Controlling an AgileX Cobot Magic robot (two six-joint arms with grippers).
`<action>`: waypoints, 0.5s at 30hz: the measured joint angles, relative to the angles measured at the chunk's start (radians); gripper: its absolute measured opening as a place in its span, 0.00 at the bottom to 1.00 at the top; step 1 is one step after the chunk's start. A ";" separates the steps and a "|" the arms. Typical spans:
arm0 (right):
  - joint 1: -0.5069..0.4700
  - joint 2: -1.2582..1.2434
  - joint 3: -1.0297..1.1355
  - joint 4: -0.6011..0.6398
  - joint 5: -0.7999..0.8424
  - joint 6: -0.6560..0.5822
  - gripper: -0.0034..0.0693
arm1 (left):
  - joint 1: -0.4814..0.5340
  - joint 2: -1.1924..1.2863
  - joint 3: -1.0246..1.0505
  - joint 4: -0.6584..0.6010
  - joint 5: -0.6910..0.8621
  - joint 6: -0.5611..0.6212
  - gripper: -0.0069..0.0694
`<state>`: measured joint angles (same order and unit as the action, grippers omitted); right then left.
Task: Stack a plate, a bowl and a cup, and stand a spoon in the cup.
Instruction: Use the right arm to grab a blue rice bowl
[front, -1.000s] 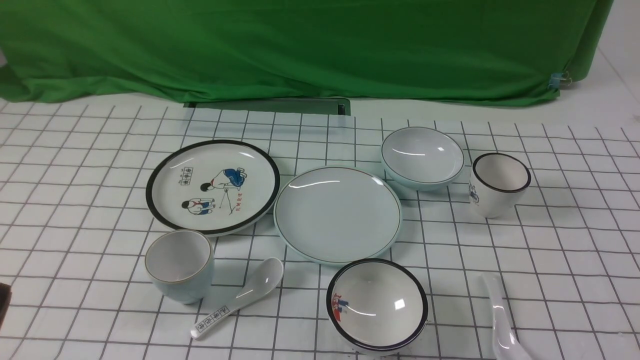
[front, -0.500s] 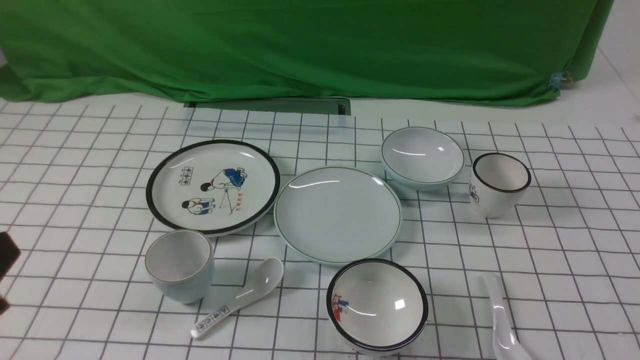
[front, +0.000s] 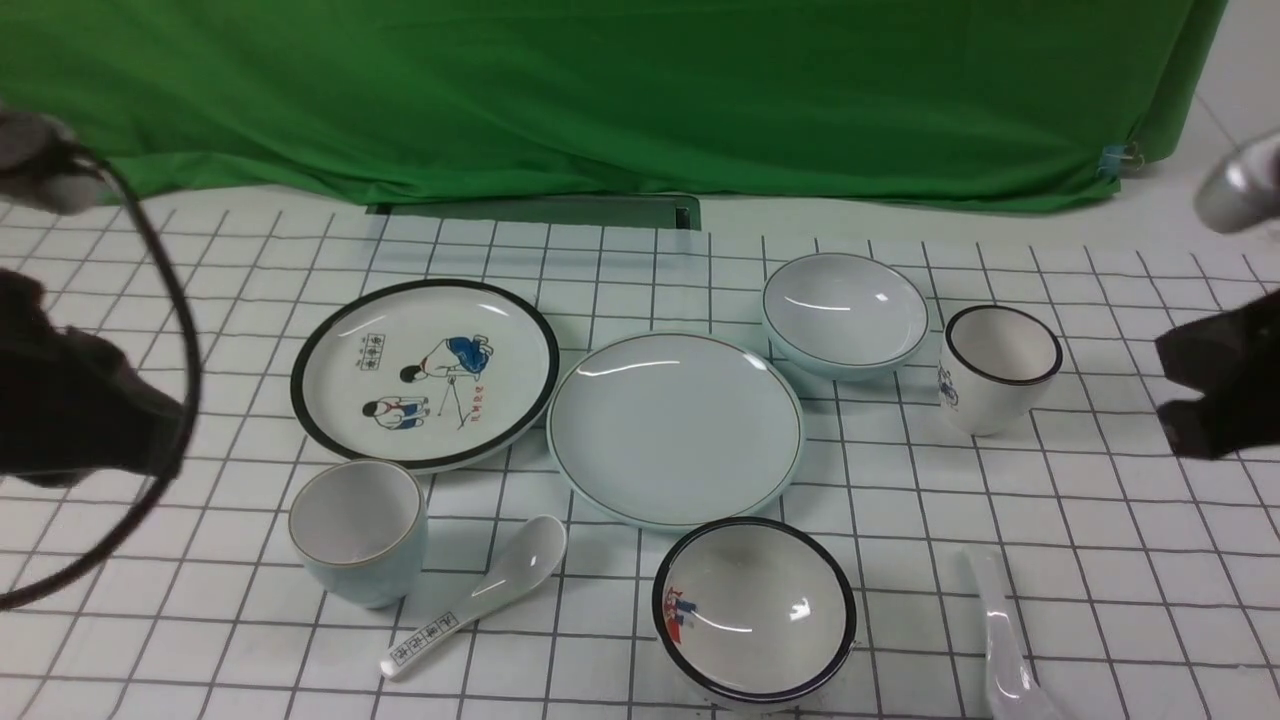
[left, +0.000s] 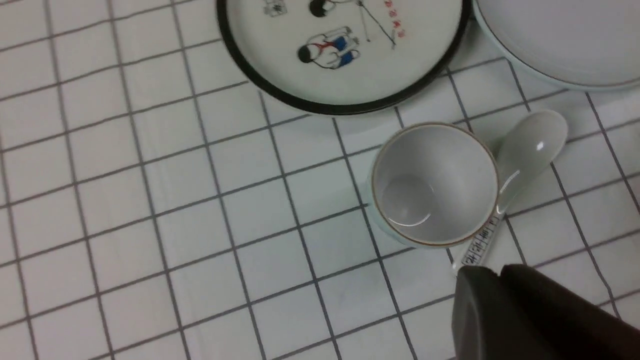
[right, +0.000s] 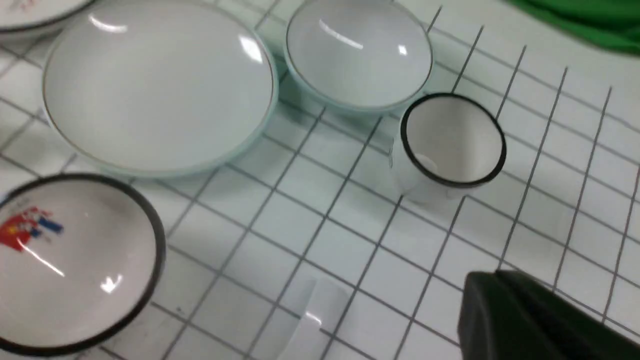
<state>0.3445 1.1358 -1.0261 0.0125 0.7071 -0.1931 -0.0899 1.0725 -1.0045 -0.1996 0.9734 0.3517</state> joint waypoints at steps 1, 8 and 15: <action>0.001 0.041 -0.041 0.000 0.034 -0.023 0.06 | -0.031 0.029 -0.016 0.011 0.011 0.003 0.08; 0.001 0.329 -0.336 0.000 0.153 -0.071 0.06 | -0.241 0.189 -0.208 0.108 0.083 0.005 0.08; -0.060 0.623 -0.616 0.017 0.186 -0.072 0.06 | -0.352 0.302 -0.337 0.113 0.077 -0.002 0.08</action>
<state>0.2846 1.7588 -1.6418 0.0295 0.8931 -0.2649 -0.4420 1.3747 -1.3416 -0.0863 1.0506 0.3498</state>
